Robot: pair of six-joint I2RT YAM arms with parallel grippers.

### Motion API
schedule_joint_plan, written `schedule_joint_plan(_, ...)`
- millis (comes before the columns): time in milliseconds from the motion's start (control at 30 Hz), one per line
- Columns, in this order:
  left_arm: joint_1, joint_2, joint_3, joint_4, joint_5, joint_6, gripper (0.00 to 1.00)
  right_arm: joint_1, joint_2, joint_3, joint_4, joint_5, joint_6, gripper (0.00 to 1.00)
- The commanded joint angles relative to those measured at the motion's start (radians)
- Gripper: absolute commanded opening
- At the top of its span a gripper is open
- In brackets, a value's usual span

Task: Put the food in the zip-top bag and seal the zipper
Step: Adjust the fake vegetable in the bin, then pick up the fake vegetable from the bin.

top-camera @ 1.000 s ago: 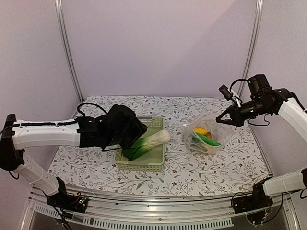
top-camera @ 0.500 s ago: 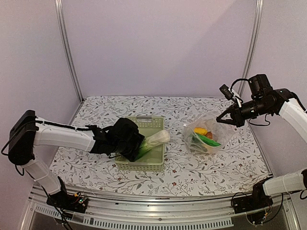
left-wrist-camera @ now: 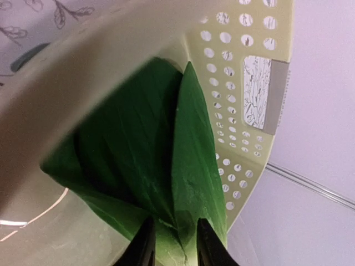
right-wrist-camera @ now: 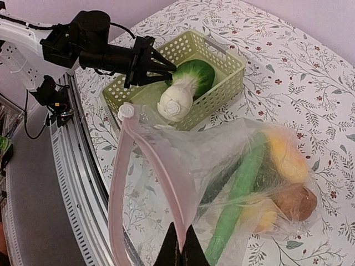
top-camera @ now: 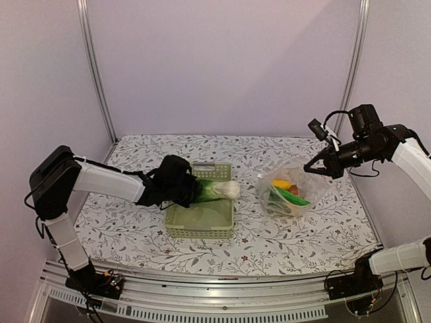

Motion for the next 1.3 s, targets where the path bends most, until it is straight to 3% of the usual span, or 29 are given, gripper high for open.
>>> schedule_joint_plan(0, 0.009, 0.001, 0.088, 0.035, -0.015, 0.154, 0.18, 0.001, -0.007, 0.035, -0.029, -0.01, -0.009, 0.0)
schedule_joint_plan(267, -0.01, -0.073, 0.123, 0.057, -0.07, 0.368, 0.0, 0.003, 0.027, 0.134, -0.098, 0.005, -0.019, 0.0)
schedule_joint_plan(400, -0.041, -0.13, 0.138, 0.089, -0.124, 0.566, 0.0, 0.012, 0.042, 0.196, -0.142, 0.029, -0.031, 0.0)
schedule_joint_plan(500, -0.065, -0.177, 0.143, 0.04, -0.145, 0.596, 0.0, 0.02, 0.045, 0.218, -0.157, 0.042, -0.031, 0.0)
schedule_joint_plan(533, -0.074, -0.191, 0.145, 0.005, -0.145, 0.586, 0.02, 0.02, 0.045, 0.219, -0.159, 0.044, -0.031, 0.0)
schedule_joint_plan(667, -0.14, -0.207, 0.156, -0.148, -0.193, 0.471, 0.37, 0.024, 0.04, 0.199, -0.152, 0.046, -0.029, 0.0)
schedule_joint_plan(833, -0.142, -0.159, 0.143, -0.25, -0.154, 0.326, 0.61, 0.027, 0.038, 0.185, -0.141, 0.04, -0.025, 0.0)
schedule_joint_plan(1267, -0.046, -0.002, 0.126, -0.205, 0.019, 0.137, 0.74, 0.031, 0.022, 0.172, -0.138, 0.025, -0.027, 0.0)
